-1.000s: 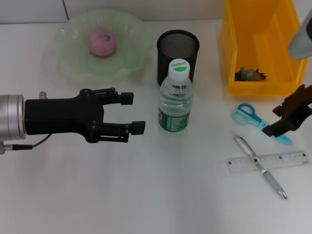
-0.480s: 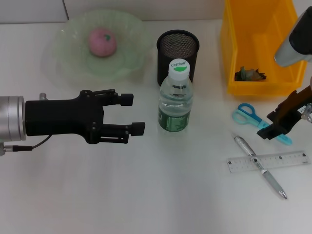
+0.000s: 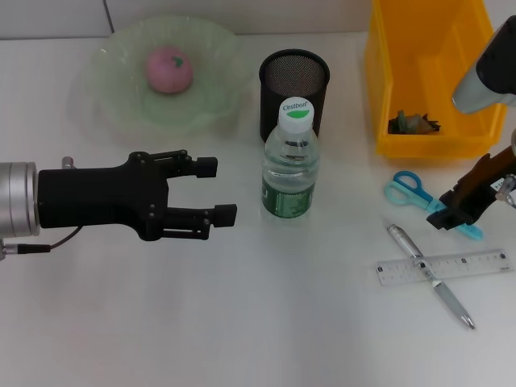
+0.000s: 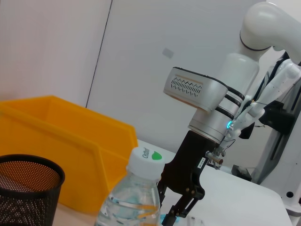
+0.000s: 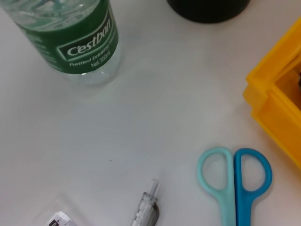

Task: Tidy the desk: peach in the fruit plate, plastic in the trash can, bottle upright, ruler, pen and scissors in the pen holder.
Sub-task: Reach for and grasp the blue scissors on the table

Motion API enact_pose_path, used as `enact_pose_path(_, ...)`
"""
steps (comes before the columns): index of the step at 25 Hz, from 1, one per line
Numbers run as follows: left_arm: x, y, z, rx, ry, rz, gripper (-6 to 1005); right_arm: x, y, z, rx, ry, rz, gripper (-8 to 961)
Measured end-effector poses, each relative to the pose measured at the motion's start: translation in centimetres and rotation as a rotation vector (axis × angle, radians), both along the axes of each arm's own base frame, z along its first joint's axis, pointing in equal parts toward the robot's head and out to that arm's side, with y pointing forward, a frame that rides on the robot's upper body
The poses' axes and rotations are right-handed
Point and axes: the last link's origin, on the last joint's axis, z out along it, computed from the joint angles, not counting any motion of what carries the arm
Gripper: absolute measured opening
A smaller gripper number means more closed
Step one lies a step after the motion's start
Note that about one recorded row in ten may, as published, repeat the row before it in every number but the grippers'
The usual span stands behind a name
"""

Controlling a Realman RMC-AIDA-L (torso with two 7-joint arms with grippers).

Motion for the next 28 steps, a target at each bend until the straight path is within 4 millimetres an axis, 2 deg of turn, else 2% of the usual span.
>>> enact_pose_path(26,-0.28,-0.38,-0.03,-0.005,-0.004,0.008,859,0.90,-0.11,-0.59,0.001,-0.023,-0.007,377)
enact_pose_path(28,-0.28,-0.39,-0.03,-0.006,-0.005,0.008,859,0.89,-0.12,-0.59,0.001,-0.025,-0.006,325)
